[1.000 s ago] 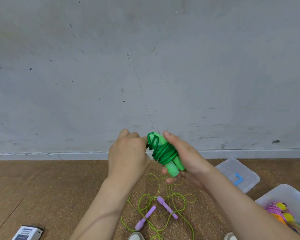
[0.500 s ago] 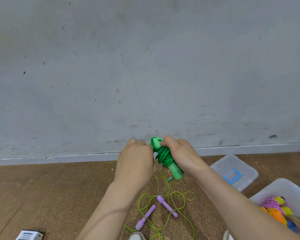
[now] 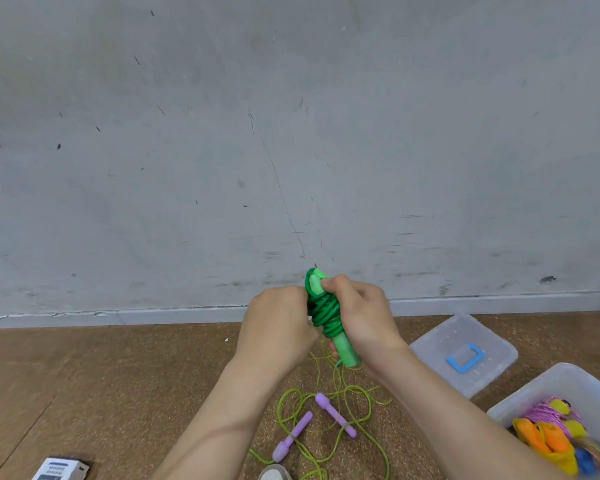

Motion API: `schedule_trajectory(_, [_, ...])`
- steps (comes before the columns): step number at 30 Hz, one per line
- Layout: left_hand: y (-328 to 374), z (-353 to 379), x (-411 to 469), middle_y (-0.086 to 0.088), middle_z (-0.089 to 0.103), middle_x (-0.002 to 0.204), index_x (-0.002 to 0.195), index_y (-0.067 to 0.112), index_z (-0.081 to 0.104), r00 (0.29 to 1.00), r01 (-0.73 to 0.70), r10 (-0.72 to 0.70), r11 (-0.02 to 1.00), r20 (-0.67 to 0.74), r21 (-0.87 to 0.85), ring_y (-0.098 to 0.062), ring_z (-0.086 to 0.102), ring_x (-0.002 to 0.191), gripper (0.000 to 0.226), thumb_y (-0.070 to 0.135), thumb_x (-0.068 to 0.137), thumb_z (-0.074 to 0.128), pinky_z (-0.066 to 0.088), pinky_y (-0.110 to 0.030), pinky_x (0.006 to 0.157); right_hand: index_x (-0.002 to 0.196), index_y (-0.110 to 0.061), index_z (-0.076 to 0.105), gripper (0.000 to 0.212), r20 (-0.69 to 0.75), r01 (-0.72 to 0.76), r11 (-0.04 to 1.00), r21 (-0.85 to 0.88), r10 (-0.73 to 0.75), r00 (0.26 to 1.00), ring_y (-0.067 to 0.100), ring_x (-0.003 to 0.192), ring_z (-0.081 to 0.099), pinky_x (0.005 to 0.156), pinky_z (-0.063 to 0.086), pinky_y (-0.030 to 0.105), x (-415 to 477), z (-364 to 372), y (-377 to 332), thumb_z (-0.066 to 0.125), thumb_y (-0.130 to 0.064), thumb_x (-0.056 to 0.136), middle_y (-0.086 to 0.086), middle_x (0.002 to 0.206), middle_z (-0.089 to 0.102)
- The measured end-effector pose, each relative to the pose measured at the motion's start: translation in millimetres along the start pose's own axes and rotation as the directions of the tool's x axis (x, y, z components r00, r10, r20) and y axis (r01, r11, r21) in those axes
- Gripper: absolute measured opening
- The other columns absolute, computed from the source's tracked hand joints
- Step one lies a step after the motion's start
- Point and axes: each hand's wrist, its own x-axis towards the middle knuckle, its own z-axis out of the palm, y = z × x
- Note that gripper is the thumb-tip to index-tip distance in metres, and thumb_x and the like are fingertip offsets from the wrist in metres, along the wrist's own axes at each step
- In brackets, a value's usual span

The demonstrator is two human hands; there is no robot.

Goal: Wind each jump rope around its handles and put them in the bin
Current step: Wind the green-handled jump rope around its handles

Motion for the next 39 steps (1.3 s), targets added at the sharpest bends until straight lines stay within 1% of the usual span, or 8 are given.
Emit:
schedule_trajectory(6, [-2.7, 15.0, 0.3, 0.002, 0.053, 0.075, 0.083, 0.019, 0.049, 0.977, -0.154, 0.115, 0.964, -0.182, -0.217, -0.026, 0.051, 0.079, 0.016, 0.004, 0.080, 0.051, 0.027, -0.034, 0.061, 0.077, -0.003, 0.058, 0.034, 0.002, -0.088, 0.966, 0.242, 0.090, 0.996, 0.020, 0.037, 0.042, 0.040, 0.036, 0.025, -2.9, 0.2, -13.7, 0.048, -0.032, 0.091, 0.016, 0.052, 0.049])
schedule_trajectory(9, [-3.6, 29.7, 0.3, 0.000, 0.061, 0.088, 0.104, 0.018, 0.056, 0.978, -0.199, 0.159, 0.913, -0.138, -0.357, -0.023, 0.054, 0.084, 0.026, 0.003, 0.085, 0.047, 0.041, -0.036, 0.069, 0.070, -0.008, 0.057, 0.035, -0.144, 0.056, 0.990, 0.130, -0.037, 0.989, 0.023, 0.048, 0.046, 0.043, 0.042, 0.038, 9.0, -3.2, -9.2, 0.051, -0.040, 0.082, 0.016, 0.061, 0.049])
schedule_trajectory(14, [-3.6, 19.3, -2.4, 0.003, 0.065, 0.105, 0.118, 0.028, 0.058, 0.950, 0.089, 0.217, 0.495, 0.223, -0.864, -0.006, 0.059, 0.091, 0.039, 0.026, 0.080, 0.066, 0.052, -0.027, 0.080, 0.072, -0.017, 0.060, 0.033, -0.181, 0.239, 0.946, -0.220, -0.281, 0.943, 0.019, 0.069, 0.055, 0.065, 0.044, 0.037, 18.9, -10.5, 1.7, 0.047, -0.048, 0.073, -0.003, 0.067, 0.059])
schedule_trajectory(20, [-12.3, 30.9, 5.5, 0.004, 0.071, 0.092, 0.098, 0.019, 0.068, 0.967, 0.206, 0.041, 0.443, 0.250, -0.872, -0.007, 0.062, 0.086, 0.040, 0.050, 0.077, 0.053, 0.051, -0.027, 0.079, 0.115, -0.014, 0.058, 0.041, 0.165, -0.031, 0.994, -0.102, 0.047, 0.985, 0.019, 0.097, 0.063, 0.089, 0.048, 0.038, 18.3, -18.9, 8.9, 0.049, -0.049, 0.095, 0.007, 0.107, 0.066])
schedule_trajectory(26, [-23.2, 28.7, -1.5, -0.015, 0.070, 0.104, 0.108, 0.005, 0.066, 0.953, 0.280, 0.081, 0.145, 0.294, -0.949, -0.025, 0.064, 0.096, 0.035, 0.029, 0.084, 0.057, 0.050, -0.038, 0.089, 0.132, -0.021, 0.050, 0.057, 0.560, -0.173, 0.984, 0.034, 0.124, 0.819, 0.030, 0.102, 0.064, 0.087, 0.051, 0.047, 7.3, -47.1, -4.0, 0.072, -0.014, 0.079, 0.015, 0.116, 0.066])
schedule_trajectory(29, [-17.0, 24.4, -7.7, -0.010, 0.073, 0.098, 0.116, 0.007, 0.059, 0.953, 0.299, 0.045, 0.055, 0.301, -0.953, -0.021, 0.070, 0.084, 0.024, 0.014, 0.095, 0.050, 0.056, -0.027, 0.070, 0.128, -0.011, 0.056, 0.055, 0.487, -0.089, 0.996, -0.002, 0.079, 0.870, 0.035, 0.107, 0.064, 0.098, 0.048, 0.051, -0.7, -44.7, -6.3, 0.077, -0.011, 0.077, 0.020, 0.119, 0.067])
schedule_trajectory(34, [-11.6, 19.2, -19.9, -0.005, 0.070, 0.105, 0.118, 0.012, 0.060, 0.916, 0.385, 0.095, 0.058, 0.389, -0.921, -0.013, 0.068, 0.087, 0.025, 0.018, 0.100, 0.045, 0.054, -0.025, 0.068, 0.114, -0.009, 0.065, 0.036, 0.290, -0.053, 0.993, -0.104, 0.081, 0.953, 0.020, 0.081, 0.072, 0.062, 0.058, 0.030, -31.0, -35.0, -8.9, 0.074, -0.017, 0.081, 0.014, 0.101, 0.074])
schedule_trajectory(39, [1.5, 10.6, -31.9, -0.003, 0.072, 0.094, 0.105, 0.015, 0.068, 0.844, 0.458, 0.281, 0.068, 0.457, -0.886, -0.012, 0.066, 0.082, 0.022, 0.024, 0.096, 0.051, 0.056, -0.030, 0.073, 0.111, -0.011, 0.067, 0.041, 0.223, -0.040, 0.958, -0.284, 0.106, 0.969, 0.018, 0.079, 0.069, 0.065, 0.056, 0.031, -68.1, -56.9, -25.0, 0.071, -0.039, 0.081, 0.014, 0.097, 0.074])
